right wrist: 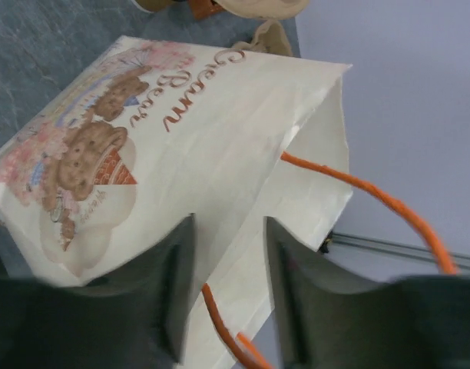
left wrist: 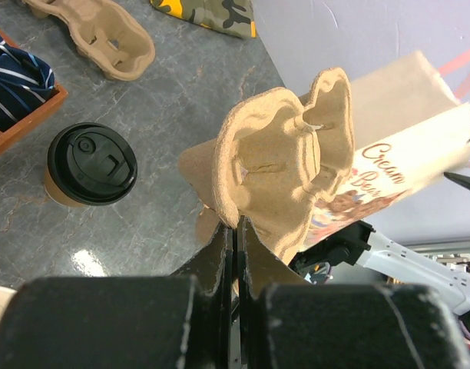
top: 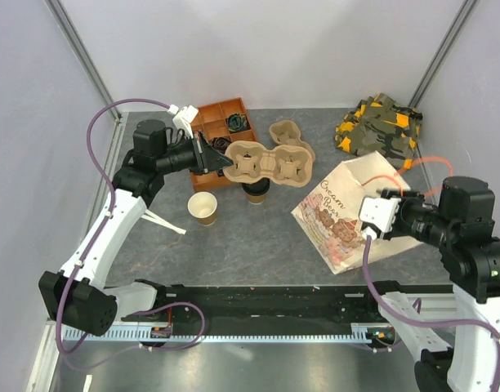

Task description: Pack the takeout coffee

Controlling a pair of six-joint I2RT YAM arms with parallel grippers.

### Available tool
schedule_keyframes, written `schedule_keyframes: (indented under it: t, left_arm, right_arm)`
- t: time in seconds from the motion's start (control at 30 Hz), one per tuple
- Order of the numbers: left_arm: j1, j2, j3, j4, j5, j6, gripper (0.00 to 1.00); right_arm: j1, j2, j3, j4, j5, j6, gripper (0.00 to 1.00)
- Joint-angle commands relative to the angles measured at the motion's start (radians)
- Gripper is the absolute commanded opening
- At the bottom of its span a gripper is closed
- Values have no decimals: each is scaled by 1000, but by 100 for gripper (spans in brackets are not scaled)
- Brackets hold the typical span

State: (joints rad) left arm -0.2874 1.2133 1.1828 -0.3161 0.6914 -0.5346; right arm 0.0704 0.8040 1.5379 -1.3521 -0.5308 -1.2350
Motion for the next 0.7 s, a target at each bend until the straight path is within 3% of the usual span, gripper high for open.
schedule_keyframes:
  t: [0.0,0.03,0.07,0.1,0.3,0.53,0.67]
  left_arm:
    - [2,-17,28,20,30,-27,2]
    - [2,-18,28,20,30,-27,2]
    - [1,-21,26,20,27,-24,2]
    - [1,-26,21,20,22,-22,2]
    - [4,-38,-11,31,2,-25,2]
    - [30,-24,-15,48,-16,-53,2]
    - [56,-20,-12,58,-16,-62,2]
  right_arm:
    - [3,-17,-93,-110,-58,-56,34]
    - [5,-9,-104,-108,-60,-69,25]
    - [3,1,-114,-108,-63,-81,5]
    - [3,15,-117,-107,-60,-83,0]
    - [2,181,-44,-30,-6,-40,0]
    - [8,297,83,59,-35,-107,0]
    - [40,316,50,131,-11,-95,0]
